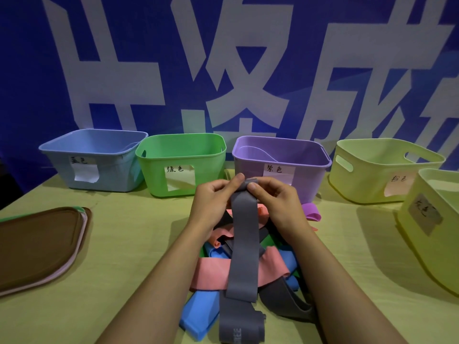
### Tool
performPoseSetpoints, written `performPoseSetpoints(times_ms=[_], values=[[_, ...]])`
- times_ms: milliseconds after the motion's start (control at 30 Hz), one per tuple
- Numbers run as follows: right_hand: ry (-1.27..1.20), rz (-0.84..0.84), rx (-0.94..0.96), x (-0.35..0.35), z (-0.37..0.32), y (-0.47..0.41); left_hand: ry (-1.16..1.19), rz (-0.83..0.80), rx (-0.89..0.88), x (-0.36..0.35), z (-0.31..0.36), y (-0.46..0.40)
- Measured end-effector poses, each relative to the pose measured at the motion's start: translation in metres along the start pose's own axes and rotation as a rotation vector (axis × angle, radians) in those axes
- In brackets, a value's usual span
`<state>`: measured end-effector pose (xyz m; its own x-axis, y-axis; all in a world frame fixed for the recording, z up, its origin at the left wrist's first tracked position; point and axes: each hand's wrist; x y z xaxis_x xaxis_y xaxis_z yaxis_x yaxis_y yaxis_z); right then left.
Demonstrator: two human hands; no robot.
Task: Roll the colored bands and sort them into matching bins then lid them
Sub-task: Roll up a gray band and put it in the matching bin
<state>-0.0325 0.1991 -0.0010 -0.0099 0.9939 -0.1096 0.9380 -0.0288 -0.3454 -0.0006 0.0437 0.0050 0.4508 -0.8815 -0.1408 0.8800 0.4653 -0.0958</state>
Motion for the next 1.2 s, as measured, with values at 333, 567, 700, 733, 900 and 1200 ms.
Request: performPoseSetpoints(times_ms=[333, 567, 700, 733, 900, 1200], values=[[0.045, 0.032, -0.107, 0.0012, -0.0066, 0.0039, -0.067, 0.024, -0.15, 0.0023, 0.0006, -0.0013], [0.147, 0.13, -0.168, -0.0018, -0.0021, 0.0025, -0.007, 0.007, -0.16, 0.0008, 0.0005, -0.0008], [0.151, 0.128, -0.199, -0.0009, -0.0015, 0.0036, -0.013, -0.001, -0.149, 0.0019, -0.001, -0.002], [0.163, 0.134, -0.199, -0.0009, -0.0024, 0.0039, -0.02, -0.009, -0.148, 0.0017, -0.0014, -0.0019], [0.157, 0.169, -0.231, -0.0014, -0.0063, 0.0053, 0.012, -0.06, -0.107, 0.002, -0.0024, -0.0011], [-0.021, 0.113, -0.241, 0.0016, -0.0097, 0.0078, 0.122, -0.133, -0.031, 0.0031, 0.0003, 0.0006]])
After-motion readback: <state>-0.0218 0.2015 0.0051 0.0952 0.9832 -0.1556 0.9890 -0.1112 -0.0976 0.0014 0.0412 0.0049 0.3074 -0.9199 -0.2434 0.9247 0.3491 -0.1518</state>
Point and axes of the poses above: each hand's wrist, its own y-axis away from the middle knuckle, its own x-axis out of the back of the hand, z = x × y, and after that the axes turned 14 degrees about z, right-handed
